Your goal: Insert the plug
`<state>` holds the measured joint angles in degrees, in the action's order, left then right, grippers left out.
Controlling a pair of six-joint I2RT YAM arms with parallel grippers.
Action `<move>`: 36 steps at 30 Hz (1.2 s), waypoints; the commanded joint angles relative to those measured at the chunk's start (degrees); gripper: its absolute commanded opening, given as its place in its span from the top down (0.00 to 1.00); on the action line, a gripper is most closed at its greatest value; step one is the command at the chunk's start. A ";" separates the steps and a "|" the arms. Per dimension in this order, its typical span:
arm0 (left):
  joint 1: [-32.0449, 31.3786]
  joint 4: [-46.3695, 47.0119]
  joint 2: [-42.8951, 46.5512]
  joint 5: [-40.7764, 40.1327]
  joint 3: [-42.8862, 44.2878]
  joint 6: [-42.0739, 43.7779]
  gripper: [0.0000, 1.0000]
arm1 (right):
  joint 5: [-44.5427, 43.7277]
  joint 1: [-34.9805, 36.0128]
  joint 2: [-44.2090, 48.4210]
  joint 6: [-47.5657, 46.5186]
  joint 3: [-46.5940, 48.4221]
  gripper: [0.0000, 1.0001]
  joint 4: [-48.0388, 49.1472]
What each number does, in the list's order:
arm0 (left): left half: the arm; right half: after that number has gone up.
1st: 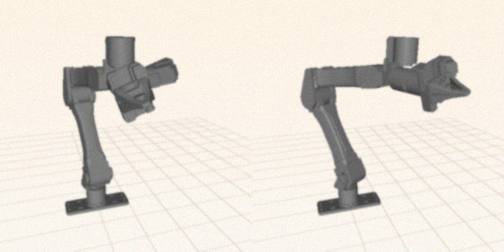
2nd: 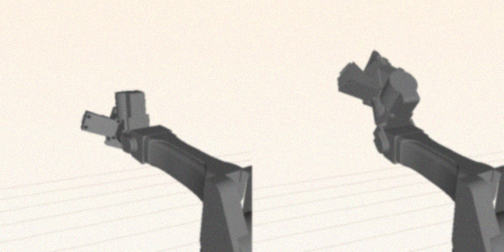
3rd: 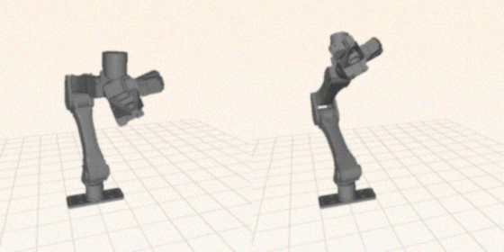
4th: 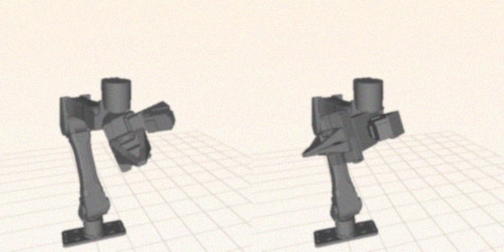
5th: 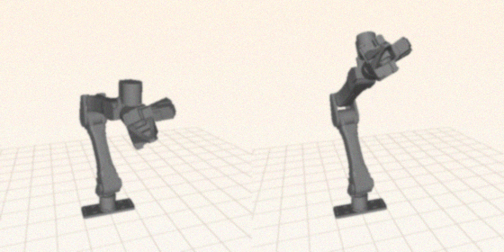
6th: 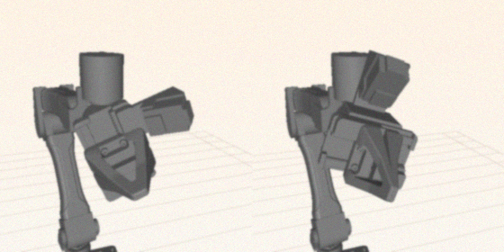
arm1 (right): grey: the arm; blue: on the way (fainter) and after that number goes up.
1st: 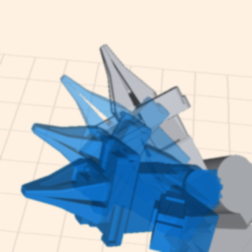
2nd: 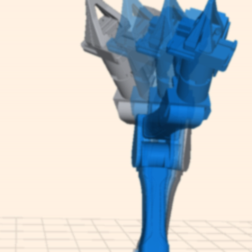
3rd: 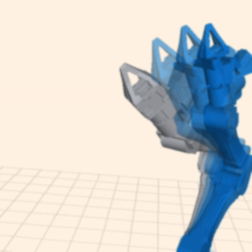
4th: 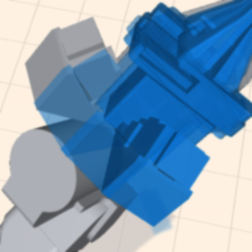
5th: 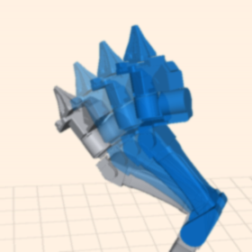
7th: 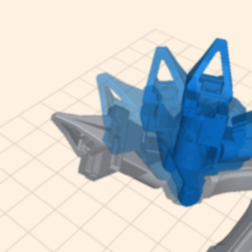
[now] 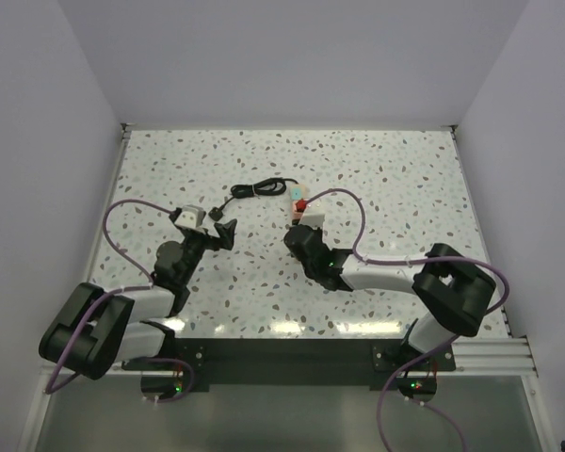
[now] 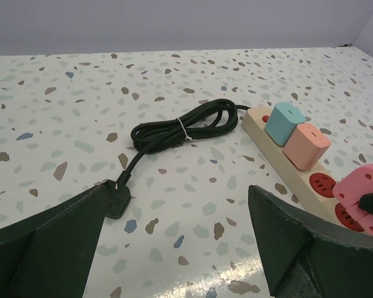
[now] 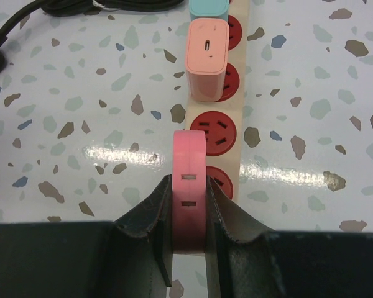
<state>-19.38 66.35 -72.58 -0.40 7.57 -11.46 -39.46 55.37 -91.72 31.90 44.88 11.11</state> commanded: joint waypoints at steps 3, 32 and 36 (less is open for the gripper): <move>0.48 3.88 1.56 0.14 -0.72 -0.49 0.00 | -1.49 -1.50 -6.01 1.14 -2.78 1.00 -9.62; 0.39 5.46 2.35 2.34 -1.77 -0.23 0.00 | -1.58 -2.29 -9.61 9.32 -12.27 1.00 -11.73; 0.48 5.63 2.35 2.60 -1.86 -0.23 0.00 | -0.97 -2.20 -9.79 10.11 -12.98 1.00 -11.29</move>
<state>-19.35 67.18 -71.22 1.39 6.22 -11.44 -42.37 54.65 -94.13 42.30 38.35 20.32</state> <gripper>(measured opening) 0.997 0.223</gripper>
